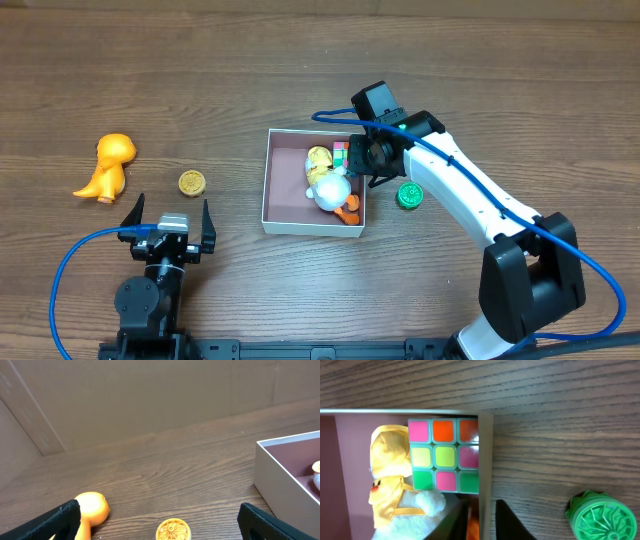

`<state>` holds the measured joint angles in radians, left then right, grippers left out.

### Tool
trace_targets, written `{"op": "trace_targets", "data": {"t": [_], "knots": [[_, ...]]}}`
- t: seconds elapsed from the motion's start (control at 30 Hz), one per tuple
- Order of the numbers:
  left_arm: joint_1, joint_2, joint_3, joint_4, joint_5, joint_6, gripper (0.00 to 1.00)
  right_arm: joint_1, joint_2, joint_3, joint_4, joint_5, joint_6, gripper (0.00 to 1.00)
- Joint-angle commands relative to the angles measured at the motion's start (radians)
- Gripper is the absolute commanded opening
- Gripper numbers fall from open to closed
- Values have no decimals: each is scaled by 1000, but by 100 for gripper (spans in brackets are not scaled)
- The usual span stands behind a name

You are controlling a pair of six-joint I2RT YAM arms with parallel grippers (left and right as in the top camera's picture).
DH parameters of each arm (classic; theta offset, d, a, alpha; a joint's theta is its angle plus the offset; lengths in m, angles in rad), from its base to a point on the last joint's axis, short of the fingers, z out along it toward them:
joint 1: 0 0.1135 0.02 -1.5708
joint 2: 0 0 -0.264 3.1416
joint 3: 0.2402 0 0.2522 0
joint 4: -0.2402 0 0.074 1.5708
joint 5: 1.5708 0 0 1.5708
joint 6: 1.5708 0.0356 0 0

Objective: Pack container
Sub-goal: 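Lift the right gripper and move it over the green lid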

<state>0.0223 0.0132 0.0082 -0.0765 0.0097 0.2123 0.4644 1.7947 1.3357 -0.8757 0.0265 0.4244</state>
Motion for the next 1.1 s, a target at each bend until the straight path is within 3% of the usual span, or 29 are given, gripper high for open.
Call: {"op": "trace_targets", "data": {"t": [0.0,0.33,0.5,0.87,1.07], "knots": [[10,0,-4,0,-10,-10,100,-6,2,8,0,6,-5,36],[10,0,-4,0,-10,-10,100,-41,2,250,-172,-4,-10,69],[10,0,-4,0,-10,-10,100,-68,2,380,-322,30,-35,98],[10,0,-4,0,-10,-10,100,-285,2,402,-630,104,164,100],[10,0,-4,0,-10,-10,100,-331,2,283,-562,90,163,100]]}}
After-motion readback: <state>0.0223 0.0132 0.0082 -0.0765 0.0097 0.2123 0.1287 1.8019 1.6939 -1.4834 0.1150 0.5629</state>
